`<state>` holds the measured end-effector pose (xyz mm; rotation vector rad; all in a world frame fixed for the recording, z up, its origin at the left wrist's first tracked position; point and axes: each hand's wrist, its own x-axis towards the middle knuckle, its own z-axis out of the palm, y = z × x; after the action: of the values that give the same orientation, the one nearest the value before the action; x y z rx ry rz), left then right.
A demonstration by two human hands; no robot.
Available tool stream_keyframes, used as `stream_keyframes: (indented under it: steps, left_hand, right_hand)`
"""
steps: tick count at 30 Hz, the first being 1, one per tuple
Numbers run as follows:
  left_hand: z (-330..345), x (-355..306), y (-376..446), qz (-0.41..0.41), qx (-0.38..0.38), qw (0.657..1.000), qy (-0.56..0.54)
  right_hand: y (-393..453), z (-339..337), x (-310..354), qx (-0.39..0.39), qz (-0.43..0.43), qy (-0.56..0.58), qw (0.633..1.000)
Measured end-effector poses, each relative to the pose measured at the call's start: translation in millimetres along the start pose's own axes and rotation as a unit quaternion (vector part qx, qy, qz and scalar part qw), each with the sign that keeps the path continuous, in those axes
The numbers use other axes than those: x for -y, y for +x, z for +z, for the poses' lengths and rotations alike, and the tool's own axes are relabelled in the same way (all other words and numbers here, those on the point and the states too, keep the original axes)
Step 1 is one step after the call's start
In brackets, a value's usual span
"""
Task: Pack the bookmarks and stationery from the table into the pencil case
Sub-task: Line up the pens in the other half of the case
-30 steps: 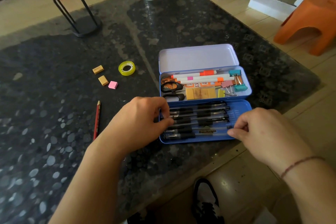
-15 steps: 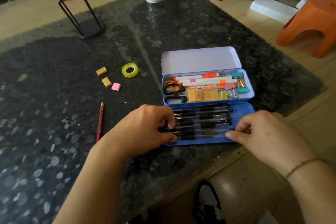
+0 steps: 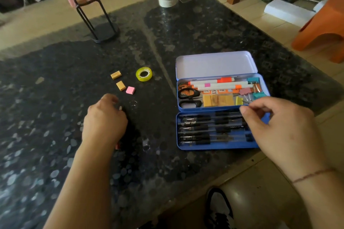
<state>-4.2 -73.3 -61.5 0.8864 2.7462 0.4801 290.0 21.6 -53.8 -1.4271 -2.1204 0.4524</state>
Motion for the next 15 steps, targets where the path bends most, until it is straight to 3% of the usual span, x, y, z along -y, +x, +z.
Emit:
stream_keyframes:
  steps: [3, 7, 13, 15]
  left_hand:
    - [-7, -29, -18, 0.079, 0.017, 0.987, -0.141]
    - [-7, -79, -57, 0.15, 0.125, 0.915, -0.353]
    - [-1, -84, -61, 0.129, 0.288, 0.848, -0.426]
    - [-5, -76, -54, 0.138, 0.344, 0.839, -0.398]
  right_hand:
    - [-3, 2, 13, 0.0, -0.048, 0.082, 0.995]
    - [-11, 7, 31, 0.125, -0.074, 0.209, 0.967]
    - [-9, 3, 19, 0.153, -0.088, 0.155, 0.972]
    - [-8, 1, 18, 0.169, -0.102, 0.121, 0.973]
